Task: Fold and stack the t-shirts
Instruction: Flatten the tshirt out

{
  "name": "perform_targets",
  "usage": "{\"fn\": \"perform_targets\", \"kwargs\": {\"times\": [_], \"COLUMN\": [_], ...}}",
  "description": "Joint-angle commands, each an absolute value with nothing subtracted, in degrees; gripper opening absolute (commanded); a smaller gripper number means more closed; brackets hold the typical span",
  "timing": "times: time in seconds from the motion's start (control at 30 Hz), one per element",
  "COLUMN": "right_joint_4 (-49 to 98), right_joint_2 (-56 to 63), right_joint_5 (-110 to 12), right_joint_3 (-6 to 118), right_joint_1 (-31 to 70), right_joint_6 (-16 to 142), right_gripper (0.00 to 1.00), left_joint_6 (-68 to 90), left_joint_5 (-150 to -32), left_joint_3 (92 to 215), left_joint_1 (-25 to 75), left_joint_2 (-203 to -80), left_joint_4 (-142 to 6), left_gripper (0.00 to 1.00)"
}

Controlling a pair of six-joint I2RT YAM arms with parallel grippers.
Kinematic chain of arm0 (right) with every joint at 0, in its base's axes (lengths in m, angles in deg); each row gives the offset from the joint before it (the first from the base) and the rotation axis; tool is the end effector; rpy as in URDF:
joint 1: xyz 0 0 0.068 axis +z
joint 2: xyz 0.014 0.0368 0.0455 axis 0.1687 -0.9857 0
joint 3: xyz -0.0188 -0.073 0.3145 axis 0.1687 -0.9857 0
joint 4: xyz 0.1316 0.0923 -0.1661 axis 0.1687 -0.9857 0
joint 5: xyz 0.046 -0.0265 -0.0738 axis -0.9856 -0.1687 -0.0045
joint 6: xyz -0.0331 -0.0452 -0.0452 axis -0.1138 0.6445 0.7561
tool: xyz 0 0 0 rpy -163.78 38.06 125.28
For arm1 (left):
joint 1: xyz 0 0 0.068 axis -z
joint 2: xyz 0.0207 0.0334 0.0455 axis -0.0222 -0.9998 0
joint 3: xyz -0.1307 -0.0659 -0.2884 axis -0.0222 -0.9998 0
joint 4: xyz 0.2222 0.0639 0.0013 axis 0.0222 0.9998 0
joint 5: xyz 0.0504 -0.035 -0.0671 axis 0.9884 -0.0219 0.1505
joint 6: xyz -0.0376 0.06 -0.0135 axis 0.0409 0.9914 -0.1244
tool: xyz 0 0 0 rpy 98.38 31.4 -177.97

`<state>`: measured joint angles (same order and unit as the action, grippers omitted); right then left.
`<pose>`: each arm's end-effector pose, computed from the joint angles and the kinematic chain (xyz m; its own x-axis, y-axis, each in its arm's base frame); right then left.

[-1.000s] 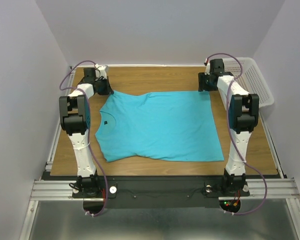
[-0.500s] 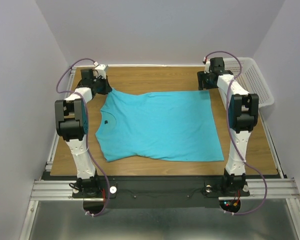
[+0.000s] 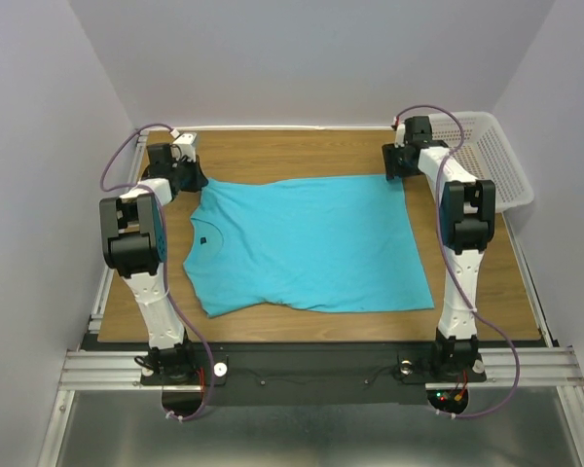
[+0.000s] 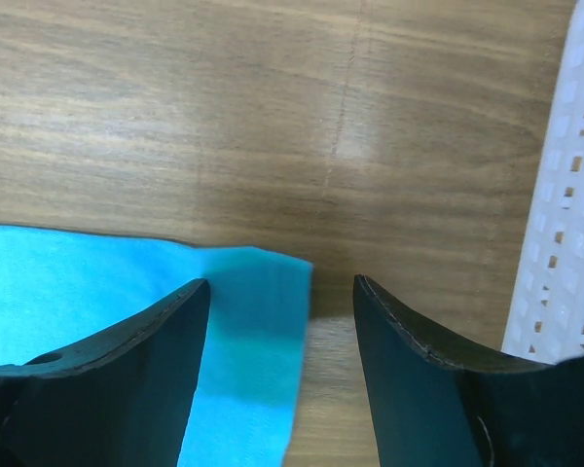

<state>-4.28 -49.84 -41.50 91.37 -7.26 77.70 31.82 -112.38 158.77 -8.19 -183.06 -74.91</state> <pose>0.5402 0.0238 0.2060 -0.7786 -0.1680 -0.6046 -0.1556 0.9851 -0.0734 0.4744 0.0279 0.2406 -0.4523 0.0801 -0.8883 0.3913 0.9128 -0.1169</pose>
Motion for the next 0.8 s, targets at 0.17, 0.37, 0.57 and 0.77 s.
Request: {"fn": "perform_targets", "kwargs": {"times": [0.17,0.37,0.57,0.77], "right_joint_4": [-2.5,-2.6,-2.6,-2.6], "right_joint_2": [-50.5,-53.0,-54.2,-54.6], "right_joint_5": [-42.3,-43.5,-43.3,-42.9], "right_joint_3": [96.8,99.4,99.0,98.0], "right_joint_1": [-7.3,-7.3,-7.3,-7.3], "right_joint_6": [75.9,75.0,74.6,74.8], "right_gripper": [0.64,0.56,0.46,0.42], "left_joint_6": [31.6,31.3,31.2,31.0], "left_joint_5": [-112.1,-112.5,-112.6,-112.7], "left_joint_3": [158.2,158.0,158.2,158.5], "left_joint_1": [-9.3,-9.4,-9.4,-9.4], "left_joint_2": [-178.5,-178.7,-178.8,-179.0], "left_joint_4": [-78.0,-78.0,-78.0,-78.0], "left_gripper": [0.0,0.0,0.0,0.0]}}
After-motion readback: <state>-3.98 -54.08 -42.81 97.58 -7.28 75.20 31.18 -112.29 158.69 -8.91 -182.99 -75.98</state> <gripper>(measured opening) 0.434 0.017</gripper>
